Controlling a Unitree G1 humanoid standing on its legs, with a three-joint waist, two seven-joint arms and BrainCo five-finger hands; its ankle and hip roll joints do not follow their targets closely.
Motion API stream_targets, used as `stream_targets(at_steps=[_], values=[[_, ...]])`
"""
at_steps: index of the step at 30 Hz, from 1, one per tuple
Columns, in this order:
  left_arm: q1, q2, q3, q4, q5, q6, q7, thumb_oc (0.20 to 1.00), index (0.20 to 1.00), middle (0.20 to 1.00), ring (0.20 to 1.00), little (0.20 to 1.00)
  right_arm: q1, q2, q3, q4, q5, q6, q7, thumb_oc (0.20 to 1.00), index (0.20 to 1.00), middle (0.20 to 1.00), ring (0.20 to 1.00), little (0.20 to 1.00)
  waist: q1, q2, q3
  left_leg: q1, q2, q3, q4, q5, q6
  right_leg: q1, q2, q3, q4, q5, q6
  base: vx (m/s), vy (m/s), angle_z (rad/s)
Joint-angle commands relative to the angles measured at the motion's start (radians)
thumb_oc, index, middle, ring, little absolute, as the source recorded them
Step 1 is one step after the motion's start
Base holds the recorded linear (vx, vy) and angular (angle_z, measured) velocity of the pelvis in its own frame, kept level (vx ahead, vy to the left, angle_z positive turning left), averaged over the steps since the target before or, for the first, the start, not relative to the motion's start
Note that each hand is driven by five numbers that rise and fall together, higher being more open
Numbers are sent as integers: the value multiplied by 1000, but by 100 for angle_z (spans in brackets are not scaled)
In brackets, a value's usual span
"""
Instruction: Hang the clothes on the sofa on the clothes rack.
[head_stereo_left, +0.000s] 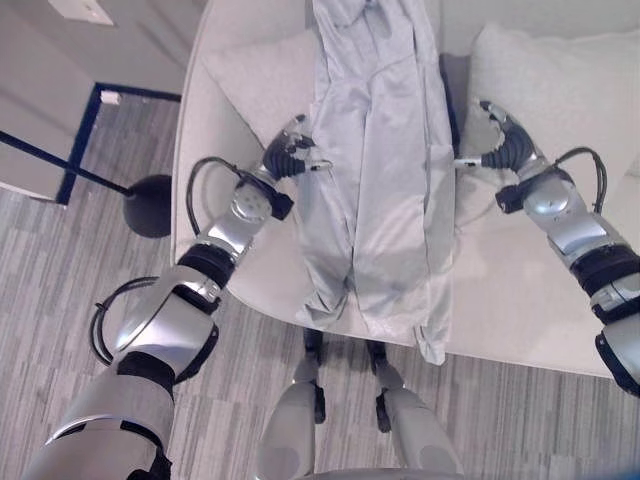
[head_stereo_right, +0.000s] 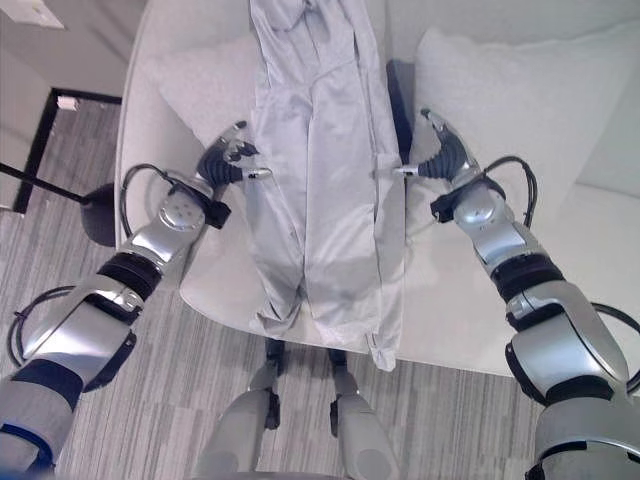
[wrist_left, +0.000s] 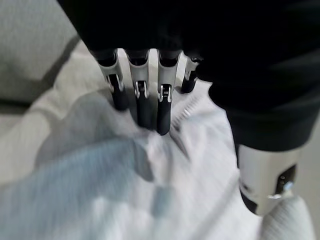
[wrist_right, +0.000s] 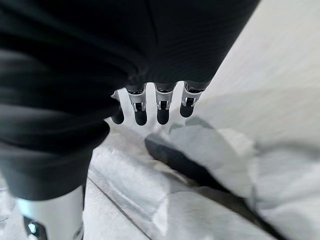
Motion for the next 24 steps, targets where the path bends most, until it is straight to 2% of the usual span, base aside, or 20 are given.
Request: stream_targets(at_steps=[1, 2, 11, 15, 20, 24], values=[[-79, 3, 3, 62, -9, -41, 41, 1000, 1000, 1000, 1000, 1000, -48, -38, -1, 25, 34, -43, -35, 1000, 1000, 1000, 1000, 1000, 22, -25, -33, 28, -14, 15, 2, -44, -94, 26, -32, 4, 2, 18, 120, 8, -13, 4], [-110, 10, -9, 72, -6, -42, 54, 1000, 1000, 1000, 1000, 1000, -93, -32, 34, 72, 39, -37, -32, 1000, 1000, 1000, 1000, 1000, 28, -21, -30, 14, -17, 11, 2, -40, -95, 15, -31, 2, 2, 20, 120, 6, -7, 4], [-148, 13, -26, 43, -13, -49, 94, 1000, 1000, 1000, 1000, 1000, -170, 5, 85, 191, 93, -23, -22, 1000, 1000, 1000, 1000, 1000, 49, -8, -17, -7, -26, 3, 2, -32, -100, -4, -29, -6, 2, 23, 119, 17, -12, 5], [-153, -16, -56, 18, -11, -46, 101, 1000, 1000, 1000, 1000, 1000, -174, 25, 100, 219, 137, -15, -10, 1000, 1000, 1000, 1000, 1000, 54, -3, 0, -18, -28, -6, 2, -25, -100, -13, -23, -9, 2, 27, 117, 19, -60, 4], [-140, -80, -85, -57, 69, -18, 118, 1000, 1000, 1000, 1000, 1000, -169, 45, 109, 267, 124, 1, -13, 1000, 1000, 1000, 1000, 1000, 71, 18, 19, -25, -33, -18, 2, -21, -99, -20, -19, -12, 2, 26, 114, 10, -63, 2], [-191, -102, -125, -29, 95, -5, 110, 1000, 1000, 1000, 1000, 1000, -199, 47, 124, 307, 124, 9, -15, 1000, 1000, 1000, 1000, 1000, 74, 35, 36, -40, -35, -24, 2, -12, -101, -38, -15, -10, 2, 30, 112, -6, -41, 4]])
